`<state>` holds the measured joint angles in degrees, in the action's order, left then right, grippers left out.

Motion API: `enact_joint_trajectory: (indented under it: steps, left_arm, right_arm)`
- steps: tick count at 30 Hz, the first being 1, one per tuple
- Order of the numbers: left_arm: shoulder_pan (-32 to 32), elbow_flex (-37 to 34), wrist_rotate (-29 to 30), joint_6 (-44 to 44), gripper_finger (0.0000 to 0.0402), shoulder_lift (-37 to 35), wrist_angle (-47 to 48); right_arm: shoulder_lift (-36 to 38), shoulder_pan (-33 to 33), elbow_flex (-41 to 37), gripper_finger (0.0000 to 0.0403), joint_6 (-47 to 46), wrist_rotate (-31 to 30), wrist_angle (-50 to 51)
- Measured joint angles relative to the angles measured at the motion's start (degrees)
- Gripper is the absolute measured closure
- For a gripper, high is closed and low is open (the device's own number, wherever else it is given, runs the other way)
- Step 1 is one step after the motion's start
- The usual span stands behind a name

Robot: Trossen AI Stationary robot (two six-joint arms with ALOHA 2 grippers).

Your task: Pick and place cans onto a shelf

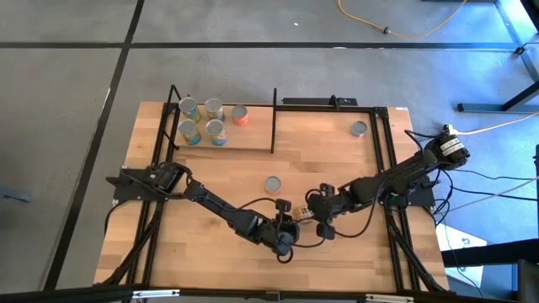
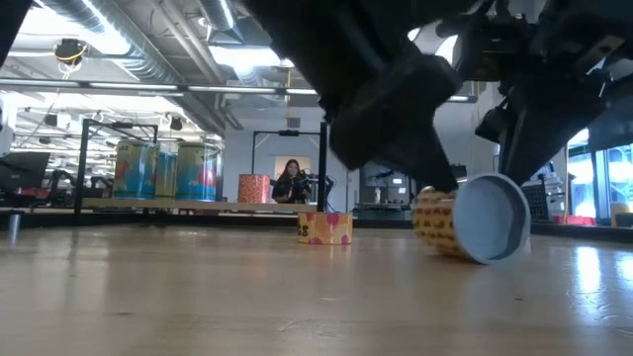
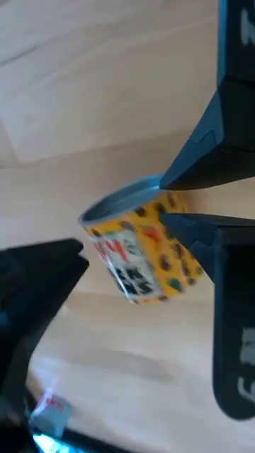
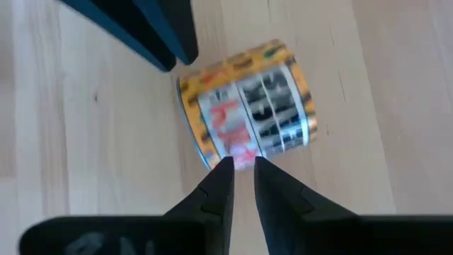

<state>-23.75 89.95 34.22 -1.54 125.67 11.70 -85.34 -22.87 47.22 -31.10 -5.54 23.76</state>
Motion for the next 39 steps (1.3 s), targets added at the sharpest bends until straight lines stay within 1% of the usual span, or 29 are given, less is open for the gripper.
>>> enact_joint_trajectory:
  steps: [3, 8, 11, 14, 19, 23, 26, 28, 31, 33, 35, 39]
  left_arm:
    - [-0.06, 0.0, -1.92, 0.09, 0.0346, 0.67, -0.33]
    - [-0.33, 0.0, -1.84, 0.1, 0.0346, 0.7, -0.45]
    - [-0.31, 0.0, -1.77, 0.11, 0.0346, 0.72, -0.42]
    - [-0.28, 0.0, -1.77, 0.11, 0.0346, 0.72, -0.35]
    - [-0.8, 0.76, -1.75, 0.64, 0.0346, 0.67, -0.09]
    - [-2.43, 3.58, -1.27, 1.46, 0.0346, 0.33, -0.52]
    - [-3.54, 4.02, 2.02, 4.86, 0.0346, 0.33, -0.25]
    - [-3.82, 4.02, 4.8, 8.32, 0.0346, 0.35, 0.44]
    - [-3.98, 4.02, 8.13, 13.69, 0.0346, 0.35, 1.08]
    - [-4.02, 4.02, 9.14, 17.31, 0.0346, 0.62, 1.31]
    - [-3.97, 4.02, 10.2, 20.08, 0.0346, 0.95, 1.52]
    - [-3.91, 4.0, 10.68, 24.35, 0.0346, 1.02, 1.48]
  right_arm:
    - [0.33, 0.0, 0.0, 0.0343, 0.31, 0.02, -0.22]
    - [0.59, 0.0, 0.02, 0.0343, 1.53, 0.43, -0.26]
    - [0.81, 0.0, 0.02, 0.0343, 4.74, -0.02, 0.34]
    - [1.31, 0.53, 0.02, 0.0343, 7.61, -2.91, 0.66]
    - [1.73, 2.52, 0.02, 0.0343, 13.45, -5.95, -0.66]
    - [1.66, 5.61, 0.02, 0.0343, 18.31, -5.59, -0.78]
    - [1.66, 8.06, 0.02, 0.0343, 24.07, -5.36, -2.42]
    - [1.66, 9.96, 0.02, 0.0343, 27.96, -3.7, -3.91]
    - [1.64, 13.22, 0.02, 0.0343, 32.91, 2.94, -5.8]
    - [1.64, 15.02, 0.02, 0.0343, 35.42, 6.31, -6.16]
    - [1.62, 16.7, 0.02, 0.0343, 38.26, 8.12, -6.13]
    - [0.99, 20.01, 0.02, 0.0343, 43.17, 13.96, -6.34]
